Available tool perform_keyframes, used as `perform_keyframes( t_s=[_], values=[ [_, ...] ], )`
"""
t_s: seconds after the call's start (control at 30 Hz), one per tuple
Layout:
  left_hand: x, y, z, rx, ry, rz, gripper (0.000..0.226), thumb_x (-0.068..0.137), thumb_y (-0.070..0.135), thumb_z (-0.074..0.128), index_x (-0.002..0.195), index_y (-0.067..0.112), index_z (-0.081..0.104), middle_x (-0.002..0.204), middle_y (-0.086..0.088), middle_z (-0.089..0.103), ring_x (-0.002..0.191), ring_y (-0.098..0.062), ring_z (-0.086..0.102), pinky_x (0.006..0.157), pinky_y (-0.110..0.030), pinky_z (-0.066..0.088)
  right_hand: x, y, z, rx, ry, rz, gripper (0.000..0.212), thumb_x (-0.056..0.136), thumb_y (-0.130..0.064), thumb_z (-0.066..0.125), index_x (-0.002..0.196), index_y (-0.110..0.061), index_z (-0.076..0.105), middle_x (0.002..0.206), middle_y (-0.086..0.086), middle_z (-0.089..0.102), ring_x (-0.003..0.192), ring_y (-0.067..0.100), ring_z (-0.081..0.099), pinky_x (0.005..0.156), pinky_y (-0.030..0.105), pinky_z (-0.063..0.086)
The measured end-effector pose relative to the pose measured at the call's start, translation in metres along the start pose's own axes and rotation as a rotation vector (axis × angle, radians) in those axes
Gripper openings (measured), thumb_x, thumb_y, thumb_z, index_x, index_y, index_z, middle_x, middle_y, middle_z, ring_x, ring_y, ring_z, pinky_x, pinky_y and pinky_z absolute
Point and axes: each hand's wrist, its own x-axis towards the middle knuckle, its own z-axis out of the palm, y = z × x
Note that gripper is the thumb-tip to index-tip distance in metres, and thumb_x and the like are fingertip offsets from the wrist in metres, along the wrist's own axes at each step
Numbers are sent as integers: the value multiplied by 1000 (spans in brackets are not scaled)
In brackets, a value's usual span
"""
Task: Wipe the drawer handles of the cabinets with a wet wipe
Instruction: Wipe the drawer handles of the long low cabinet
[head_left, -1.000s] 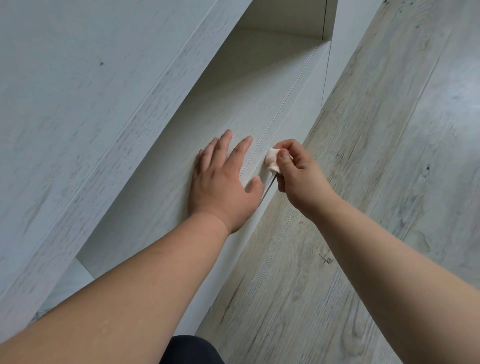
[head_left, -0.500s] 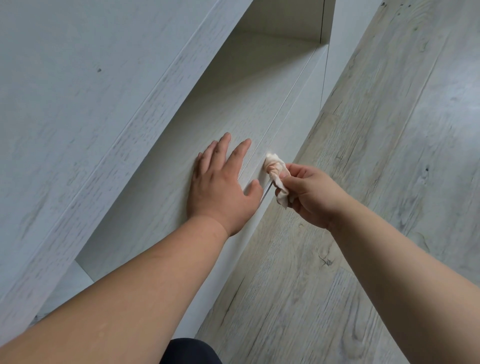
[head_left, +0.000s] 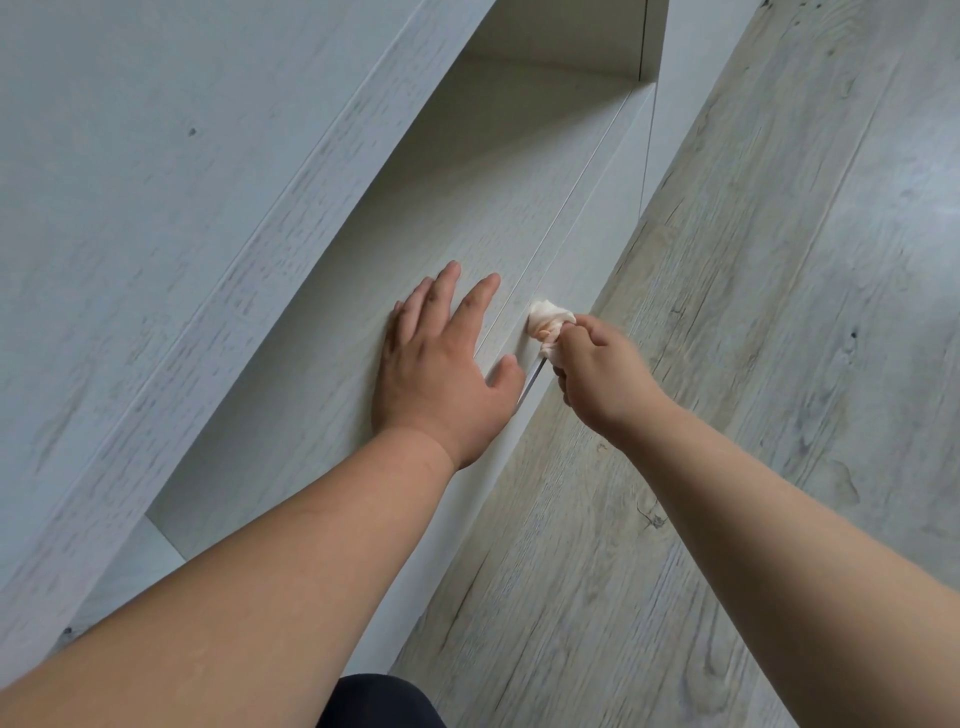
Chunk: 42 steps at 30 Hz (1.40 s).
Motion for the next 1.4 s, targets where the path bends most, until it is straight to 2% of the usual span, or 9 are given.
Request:
perform_keyframes(
  t_s=[0.17, 0.33, 0.53, 0.63, 0.8, 1.0, 1.2, 1.3, 1.4],
  values=[
    [0, 2, -1, 1, 0, -3, 76, 90, 50, 46, 162, 42, 23, 174, 9, 10, 159, -16, 5, 130, -44, 11, -7, -5, 3, -109, 32, -72, 50, 110, -49, 23, 81, -31, 59, 76, -12, 59, 72, 5, 55, 68, 30, 41],
    [-1, 2, -1, 17, 1, -6, 75, 94, 47, 52, 162, 42, 23, 174, 8, 10, 159, -17, 5, 130, -44, 13, 3, -11, 4, -234, 72, -79, 58, 106, -62, 30, 95, -25, 74, 96, -3, 76, 97, 14, 70, 91, 40, 55],
    [-1, 2, -1, 8, -6, -7, 75, 93, 45, 53, 162, 42, 23, 174, 8, 9, 159, -16, 5, 129, -45, 13, 9, -13, -1, -270, 114, -132, 51, 107, -42, 39, 82, -13, 72, 77, 9, 73, 75, 24, 68, 75, 48, 57],
    [-1, 2, -1, 8, 1, -6, 75, 91, 47, 49, 162, 42, 24, 174, 8, 10, 159, -17, 6, 129, -45, 14, -3, -6, 3, -291, 178, -167, 52, 106, -40, 42, 70, -5, 57, 51, -1, 45, 50, 19, 44, 58, 48, 48],
    [0, 3, -2, 9, -5, -4, 75, 93, 47, 51, 162, 42, 23, 174, 7, 10, 159, -18, 5, 129, -45, 14, 7, -15, 2, -328, 195, -192, 50, 106, -39, 41, 73, -6, 57, 57, 10, 48, 51, 22, 43, 53, 43, 42],
    [-1, 2, -1, -3, 4, -2, 75, 89, 48, 46, 161, 42, 25, 174, 7, 11, 159, -18, 6, 129, -45, 14, -4, -8, 4, -225, 150, -160, 48, 106, -31, 45, 63, -11, 35, 53, -5, 28, 48, 11, 25, 50, 33, 22],
    [0, 2, -1, 24, -14, -6, 74, 94, 44, 51, 162, 42, 21, 174, 7, 8, 159, -18, 4, 130, -45, 12, 15, -20, 1, -146, 156, -132, 51, 108, -32, 43, 74, 3, 60, 71, 18, 66, 64, 33, 58, 55, 38, 41],
    [-1, 2, 0, 22, -9, 1, 74, 92, 45, 47, 162, 41, 23, 174, 6, 9, 159, -19, 5, 130, -45, 13, 16, -21, 2, -131, 165, -144, 51, 108, -32, 42, 74, -3, 65, 75, 11, 72, 72, 28, 65, 60, 33, 45],
    [0, 1, 0, 8, 8, 1, 75, 89, 47, 43, 162, 41, 25, 174, 6, 12, 159, -19, 7, 129, -45, 14, 7, -13, 2, -86, 155, -77, 46, 108, -30, 43, 75, -5, 63, 52, -11, 58, 45, 10, 49, 46, 28, 34]
  ],
)
